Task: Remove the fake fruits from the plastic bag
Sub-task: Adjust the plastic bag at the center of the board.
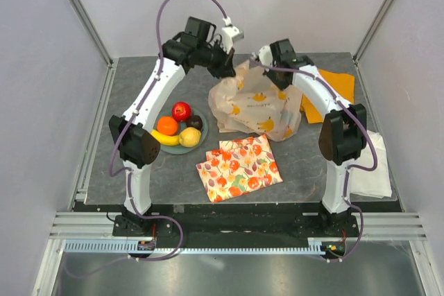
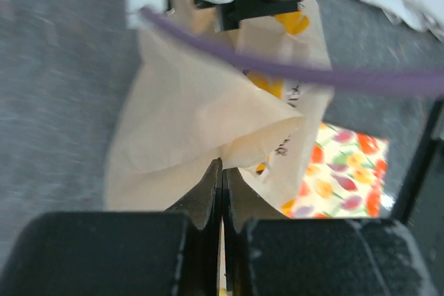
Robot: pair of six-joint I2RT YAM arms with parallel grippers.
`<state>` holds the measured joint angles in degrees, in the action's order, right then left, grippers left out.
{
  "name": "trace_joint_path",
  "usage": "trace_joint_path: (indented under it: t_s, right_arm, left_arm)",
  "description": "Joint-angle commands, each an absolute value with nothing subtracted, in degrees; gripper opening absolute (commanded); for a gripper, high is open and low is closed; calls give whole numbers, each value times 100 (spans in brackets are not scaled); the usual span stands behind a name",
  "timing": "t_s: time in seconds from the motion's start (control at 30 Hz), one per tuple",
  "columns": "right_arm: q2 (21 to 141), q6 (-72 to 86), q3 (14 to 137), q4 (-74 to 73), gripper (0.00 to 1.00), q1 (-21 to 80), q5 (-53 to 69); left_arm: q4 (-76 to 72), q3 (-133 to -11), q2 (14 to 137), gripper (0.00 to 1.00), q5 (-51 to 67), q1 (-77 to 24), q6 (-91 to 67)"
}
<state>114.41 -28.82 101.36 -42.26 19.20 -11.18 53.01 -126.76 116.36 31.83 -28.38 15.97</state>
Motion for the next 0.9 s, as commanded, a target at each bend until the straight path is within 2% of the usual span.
trace_joint_path:
  t_s: [0.0, 0.13, 0.23, 0.4, 0.6, 0.63, 0.7, 0.77, 0.8, 0.83, 0.87]
  right_arm:
    - [11504, -2945, 11792, -4035, 0, 1626, -591]
    - [11470, -2857, 12742, -3561, 0, 1407, -186]
    - [11032, -2900, 12578, -2981, 0, 1345, 139]
    - [9927, -2839, 11718, -2813, 0, 1345, 334]
    - [8108, -2426, 9118, -3303, 0, 1345, 316]
    - [7903, -2374, 8453, -3453, 0, 1353, 343]
    - [7299, -2259, 7286, -3788, 0, 1354, 247]
    - [6919, -2101, 6586, -3989, 1, 1345, 36]
    - [6639, -2083, 6165, -4138, 5, 1353, -61]
    - [6557, -2074, 6100, -4557, 21, 1345, -18]
    - [6452, -2118, 6126, -4805, 29, 1353, 183]
  left_arm:
    - [4581, -13771, 11768, 2, 3208, -2374, 1661]
    - [4254, -14588, 11996, 2, 3006, -2232, 1949]
    - [4201, -15011, 11971, 2, 2997, -2267, 2170]
    - [4227, -14661, 11444, 1, 3488, -2364, 2127]
    - [4702, -12853, 10197, 2, 4358, -2522, 1917]
    - [4702, -12067, 9995, 2, 4429, -2531, 1899]
    - [4720, -11263, 9371, 2, 4657, -2531, 1890]
    - [4755, -10129, 8993, 2, 4746, -2549, 1881]
    - [4790, -9551, 8721, 2, 4920, -2558, 1855]
    - [4799, -9301, 8606, 2, 4991, -2566, 1863]
    - [4790, -9090, 8500, 1, 5018, -2593, 1863]
